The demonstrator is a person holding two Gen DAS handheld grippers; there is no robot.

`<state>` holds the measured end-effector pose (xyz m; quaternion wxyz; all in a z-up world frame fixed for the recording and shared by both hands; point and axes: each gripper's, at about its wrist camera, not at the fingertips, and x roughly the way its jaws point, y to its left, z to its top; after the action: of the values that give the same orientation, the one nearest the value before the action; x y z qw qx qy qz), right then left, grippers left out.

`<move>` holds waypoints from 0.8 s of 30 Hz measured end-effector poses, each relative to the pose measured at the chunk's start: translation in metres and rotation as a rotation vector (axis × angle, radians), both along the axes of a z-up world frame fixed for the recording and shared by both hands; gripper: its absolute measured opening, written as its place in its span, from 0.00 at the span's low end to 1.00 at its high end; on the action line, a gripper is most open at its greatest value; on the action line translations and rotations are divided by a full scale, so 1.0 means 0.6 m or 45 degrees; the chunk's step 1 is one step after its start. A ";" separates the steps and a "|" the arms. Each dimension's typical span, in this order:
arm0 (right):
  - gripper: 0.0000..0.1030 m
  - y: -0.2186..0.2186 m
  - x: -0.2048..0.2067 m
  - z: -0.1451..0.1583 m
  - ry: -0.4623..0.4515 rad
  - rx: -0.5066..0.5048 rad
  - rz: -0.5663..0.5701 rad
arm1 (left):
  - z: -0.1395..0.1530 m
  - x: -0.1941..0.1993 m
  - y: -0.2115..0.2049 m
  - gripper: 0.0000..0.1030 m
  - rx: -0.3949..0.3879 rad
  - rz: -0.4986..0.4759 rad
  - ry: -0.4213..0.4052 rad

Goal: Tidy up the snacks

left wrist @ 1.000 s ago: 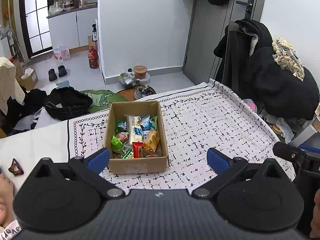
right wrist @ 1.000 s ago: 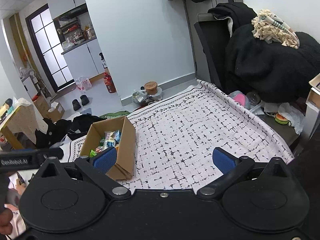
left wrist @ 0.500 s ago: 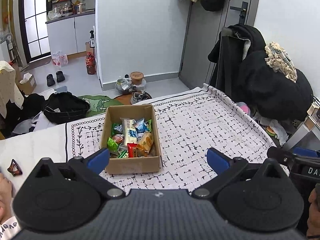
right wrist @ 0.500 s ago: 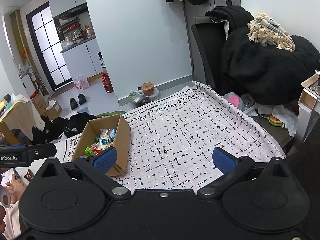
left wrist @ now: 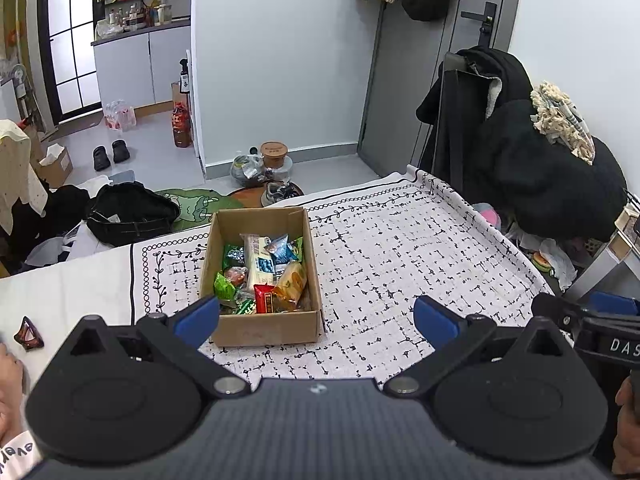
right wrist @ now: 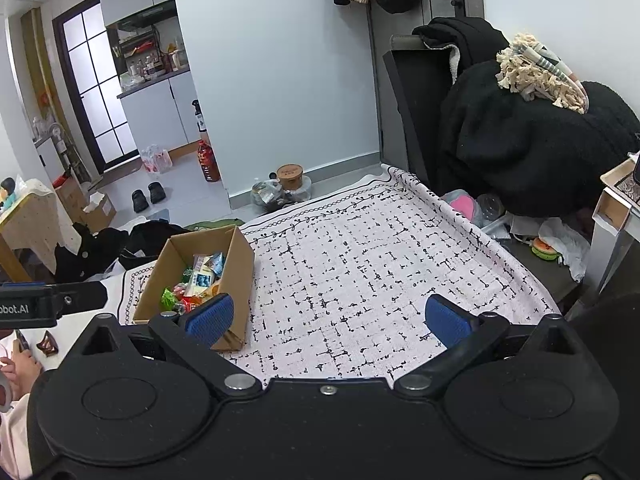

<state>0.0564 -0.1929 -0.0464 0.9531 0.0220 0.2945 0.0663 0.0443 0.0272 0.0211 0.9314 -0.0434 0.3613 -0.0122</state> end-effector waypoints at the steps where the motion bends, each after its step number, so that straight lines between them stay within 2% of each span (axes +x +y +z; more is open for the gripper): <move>1: 1.00 0.001 0.000 0.000 -0.003 -0.011 -0.006 | 0.000 0.000 0.002 1.00 0.000 0.002 0.001; 24: 1.00 0.007 0.002 -0.003 -0.003 -0.055 -0.033 | 0.000 -0.003 0.006 1.00 -0.006 0.006 0.009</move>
<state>0.0577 -0.1885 -0.0483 0.9545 0.0050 0.2943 0.0476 0.0427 0.0311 0.0213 0.9299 -0.0466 0.3646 -0.0108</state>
